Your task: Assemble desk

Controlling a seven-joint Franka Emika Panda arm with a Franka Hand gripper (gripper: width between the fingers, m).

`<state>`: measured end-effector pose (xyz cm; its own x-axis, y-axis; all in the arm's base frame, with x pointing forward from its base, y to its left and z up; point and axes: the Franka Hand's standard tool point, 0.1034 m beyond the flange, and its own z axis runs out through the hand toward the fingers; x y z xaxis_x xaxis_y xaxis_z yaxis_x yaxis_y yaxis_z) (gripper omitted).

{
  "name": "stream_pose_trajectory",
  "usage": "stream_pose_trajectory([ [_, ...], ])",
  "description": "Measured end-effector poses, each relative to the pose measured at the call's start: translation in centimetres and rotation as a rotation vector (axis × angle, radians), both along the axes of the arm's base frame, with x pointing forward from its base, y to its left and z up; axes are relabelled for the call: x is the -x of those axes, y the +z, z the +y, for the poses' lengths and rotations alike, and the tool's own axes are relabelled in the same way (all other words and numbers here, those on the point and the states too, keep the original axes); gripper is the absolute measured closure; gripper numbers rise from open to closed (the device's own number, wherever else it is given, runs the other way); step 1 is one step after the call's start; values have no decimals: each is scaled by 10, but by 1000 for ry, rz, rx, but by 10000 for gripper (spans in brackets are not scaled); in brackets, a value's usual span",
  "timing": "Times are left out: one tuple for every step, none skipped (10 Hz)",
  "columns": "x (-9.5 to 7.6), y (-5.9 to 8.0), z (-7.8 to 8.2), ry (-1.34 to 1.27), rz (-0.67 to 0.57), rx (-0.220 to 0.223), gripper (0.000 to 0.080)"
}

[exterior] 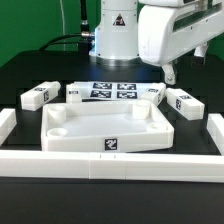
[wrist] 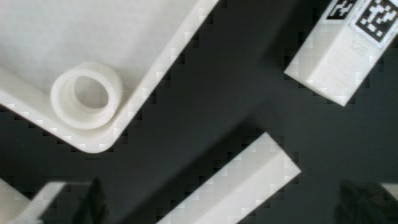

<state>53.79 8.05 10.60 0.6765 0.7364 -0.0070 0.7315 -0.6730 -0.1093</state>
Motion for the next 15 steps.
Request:
stream_pose_trajectory([
  [0, 0, 0, 0, 0, 0, 150],
  [0, 0, 0, 0, 0, 0, 150],
  [0, 0, 0, 0, 0, 0, 150],
  [0, 0, 0, -1, 1, 0, 150],
  [0, -1, 0, -1, 1, 0, 150],
  [1, -2, -4, 22, -6, 0, 150],
  [8, -5, -18, 133, -40, -4, 150],
  [21, -11, -36, 216, -54, -5, 150],
  [24, -15, -47, 320, -91, 6, 150],
  [30, -23, -59, 446, -135, 14, 150],
  [38, -34, -77, 507, -124, 9, 150],
  [36, -33, -78, 447, -122, 11, 150],
  [36, -33, -75, 453, -124, 10, 150],
  [36, -33, -76, 450, -122, 9, 150],
  [37, -34, -78, 453, -122, 10, 150],
])
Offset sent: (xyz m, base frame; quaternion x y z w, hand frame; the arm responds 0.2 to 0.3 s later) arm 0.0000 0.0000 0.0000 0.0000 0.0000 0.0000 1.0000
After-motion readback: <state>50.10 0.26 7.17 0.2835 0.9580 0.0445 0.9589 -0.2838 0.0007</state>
